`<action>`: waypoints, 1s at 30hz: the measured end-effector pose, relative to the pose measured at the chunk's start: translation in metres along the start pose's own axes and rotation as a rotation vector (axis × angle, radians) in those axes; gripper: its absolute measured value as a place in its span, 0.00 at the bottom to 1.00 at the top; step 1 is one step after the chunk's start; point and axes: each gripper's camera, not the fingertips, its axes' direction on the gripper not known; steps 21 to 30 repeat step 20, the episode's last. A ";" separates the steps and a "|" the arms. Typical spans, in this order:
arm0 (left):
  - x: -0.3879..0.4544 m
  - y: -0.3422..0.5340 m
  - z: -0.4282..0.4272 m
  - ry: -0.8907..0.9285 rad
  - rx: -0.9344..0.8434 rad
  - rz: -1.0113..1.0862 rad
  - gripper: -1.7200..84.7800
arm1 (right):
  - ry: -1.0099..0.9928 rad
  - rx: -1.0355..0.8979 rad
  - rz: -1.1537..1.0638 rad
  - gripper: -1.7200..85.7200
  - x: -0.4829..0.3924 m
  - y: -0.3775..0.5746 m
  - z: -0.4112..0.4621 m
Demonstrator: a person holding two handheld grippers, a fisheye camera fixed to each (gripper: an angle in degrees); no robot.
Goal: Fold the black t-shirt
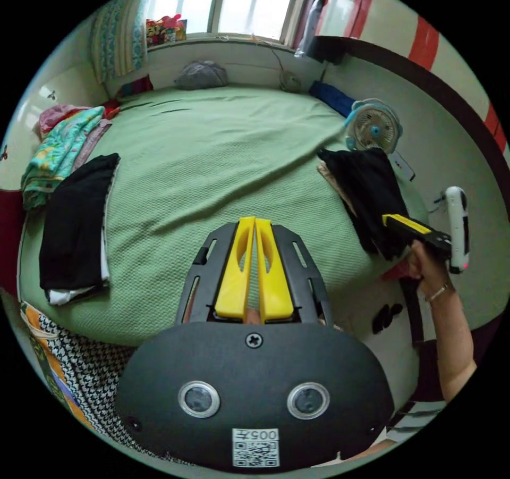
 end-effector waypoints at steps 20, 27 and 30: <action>-0.324 -0.055 -0.093 -0.344 0.143 -0.522 0.02 | -0.470 0.160 -0.530 0.05 -0.403 -0.099 -0.021; -0.324 -0.055 -0.093 -0.344 0.143 -0.522 0.02 | -0.470 0.160 -0.530 0.05 -0.403 -0.099 -0.021; -0.324 -0.055 -0.093 -0.344 0.143 -0.522 0.02 | -0.470 0.160 -0.530 0.05 -0.403 -0.099 -0.021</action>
